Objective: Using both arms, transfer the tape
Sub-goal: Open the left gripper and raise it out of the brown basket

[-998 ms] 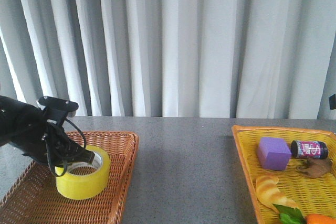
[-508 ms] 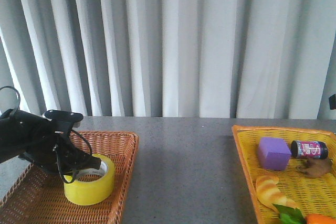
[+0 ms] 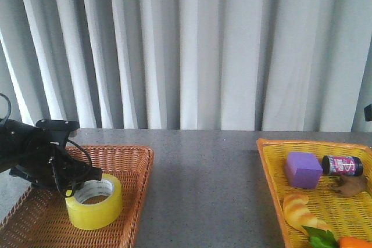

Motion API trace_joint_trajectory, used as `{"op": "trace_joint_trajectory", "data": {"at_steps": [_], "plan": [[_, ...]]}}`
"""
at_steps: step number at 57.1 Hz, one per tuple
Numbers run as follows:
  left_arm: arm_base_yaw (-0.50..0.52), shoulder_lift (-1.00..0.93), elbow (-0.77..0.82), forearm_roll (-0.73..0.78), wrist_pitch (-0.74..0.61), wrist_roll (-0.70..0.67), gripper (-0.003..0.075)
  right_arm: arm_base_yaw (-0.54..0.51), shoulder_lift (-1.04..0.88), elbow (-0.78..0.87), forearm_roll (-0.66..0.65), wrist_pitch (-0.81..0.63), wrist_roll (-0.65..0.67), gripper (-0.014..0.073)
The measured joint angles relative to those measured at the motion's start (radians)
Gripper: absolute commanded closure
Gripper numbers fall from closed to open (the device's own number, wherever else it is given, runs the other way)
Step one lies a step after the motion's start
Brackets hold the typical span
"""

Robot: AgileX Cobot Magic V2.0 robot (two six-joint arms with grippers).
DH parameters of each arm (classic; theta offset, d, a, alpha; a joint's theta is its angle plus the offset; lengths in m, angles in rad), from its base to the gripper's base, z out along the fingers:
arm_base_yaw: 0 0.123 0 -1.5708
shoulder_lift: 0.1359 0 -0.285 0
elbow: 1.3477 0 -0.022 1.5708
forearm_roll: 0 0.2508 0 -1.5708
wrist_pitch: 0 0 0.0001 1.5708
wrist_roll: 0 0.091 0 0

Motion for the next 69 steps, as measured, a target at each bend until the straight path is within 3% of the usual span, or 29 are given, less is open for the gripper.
{"op": "trace_joint_trajectory", "data": {"at_steps": [20, 26, 38, 54, 69], "plan": [[0.0, -0.189, -0.119, -0.002, 0.015, 0.011, 0.0395, 0.0, 0.0, 0.0, 0.0, 0.0, 0.0, 0.0601], [0.0, -0.296, -0.139, -0.002, -0.002, 0.024, 0.0478, 0.0, 0.0, 0.0, 0.0, 0.0, 0.0, 0.0601], [0.0, -0.493, -0.146, -0.003, -0.041, 0.032, 0.0728, 0.0, 0.0, 0.0, 0.0, 0.0, 0.0, 0.0601], [0.0, -0.545, -0.146, -0.003, -0.041, 0.049, 0.0727, 0.0, 0.0, 0.0, 0.0, 0.0, 0.0, 0.0601], [0.0, -0.549, -0.146, -0.005, 0.066, 0.049, 0.0727, 0.0, 0.0, 0.0, 0.0, 0.0, 0.0, 0.0601]]}}
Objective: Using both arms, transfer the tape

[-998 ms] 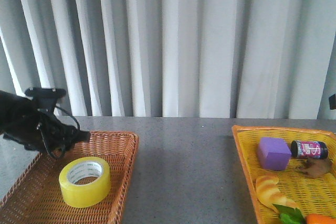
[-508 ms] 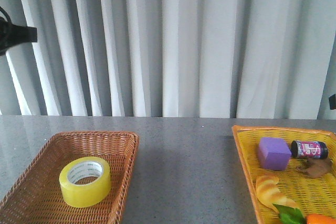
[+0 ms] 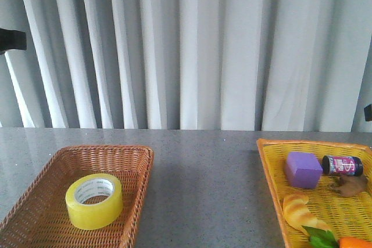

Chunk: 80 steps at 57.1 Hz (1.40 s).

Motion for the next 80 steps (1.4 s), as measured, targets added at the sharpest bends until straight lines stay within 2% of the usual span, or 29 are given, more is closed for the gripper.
{"op": "trace_joint_trajectory", "data": {"at_steps": [29, 40, 47, 55, 68, 80], "plan": [[0.0, -0.002, 0.0, 0.0, 0.011, 0.0, 0.0727, 0.0, 0.0, 0.0, 0.0, 0.0, 0.0, 0.0601], [0.0, -0.148, 0.106, 0.018, -0.061, 0.002, 0.0727, 0.0, 0.001, 0.0, 0.0, 0.0, 0.0, 0.0601], [0.0, -0.346, 0.314, 0.048, -0.143, 0.01, 0.0727, 0.0, 0.001, 0.0, 0.0, 0.0, 0.0, 0.0601], [0.0, -0.582, 0.646, 0.055, -0.252, 0.042, 0.0727, 0.0, 0.001, 0.0, 0.0, 0.0, 0.0, 0.0601], [0.0, -0.905, 1.202, 0.045, -0.502, 0.053, 0.0727, 0.0, 0.001, 0.0, 0.0, 0.0, 0.0, 0.0601], [0.0, -1.152, 1.571, -0.015, -0.65, 0.054, 0.0727, 0.0, 0.001, 0.0, 0.0, 0.0, 0.0, 0.0601]]}}
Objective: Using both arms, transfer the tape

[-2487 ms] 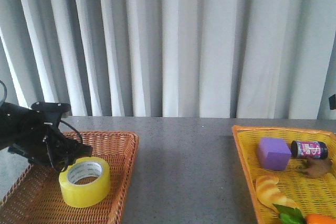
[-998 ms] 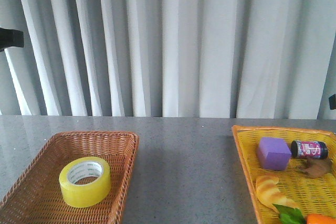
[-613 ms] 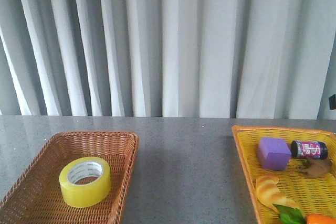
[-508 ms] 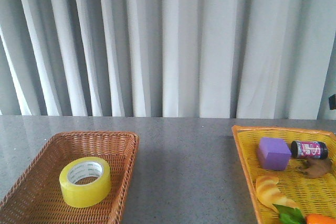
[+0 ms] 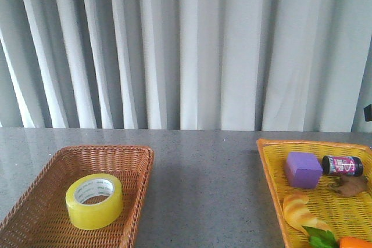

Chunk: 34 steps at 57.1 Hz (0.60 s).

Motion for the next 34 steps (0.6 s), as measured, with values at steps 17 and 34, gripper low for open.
{"op": "trace_joint_trajectory", "data": {"at_steps": [17, 34], "plan": [[0.026, -0.205, 0.126, -0.021, 0.011, 0.048, 0.0726, 0.0, 0.0, 0.0, 0.0, 0.0, 0.0, 0.0601], [0.154, -0.207, 0.126, -0.023, 0.017, 0.074, 0.0726, 0.0, 0.0, 0.0, 0.0, 0.0, 0.0, 0.0601]]}}
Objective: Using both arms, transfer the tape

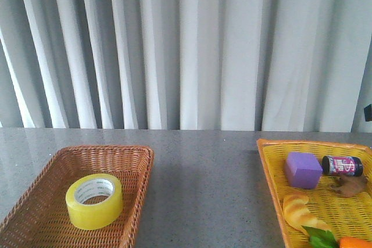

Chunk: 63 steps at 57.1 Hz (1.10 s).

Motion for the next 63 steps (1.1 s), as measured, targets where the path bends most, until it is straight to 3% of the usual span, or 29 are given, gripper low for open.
{"op": "trace_joint_trajectory", "data": {"at_steps": [63], "plan": [[0.008, 0.0, 0.0, -0.049, -0.006, 0.0, 0.0726, 0.0, 0.0, 0.0, 0.0, 0.0, 0.0, 0.0601]]}}
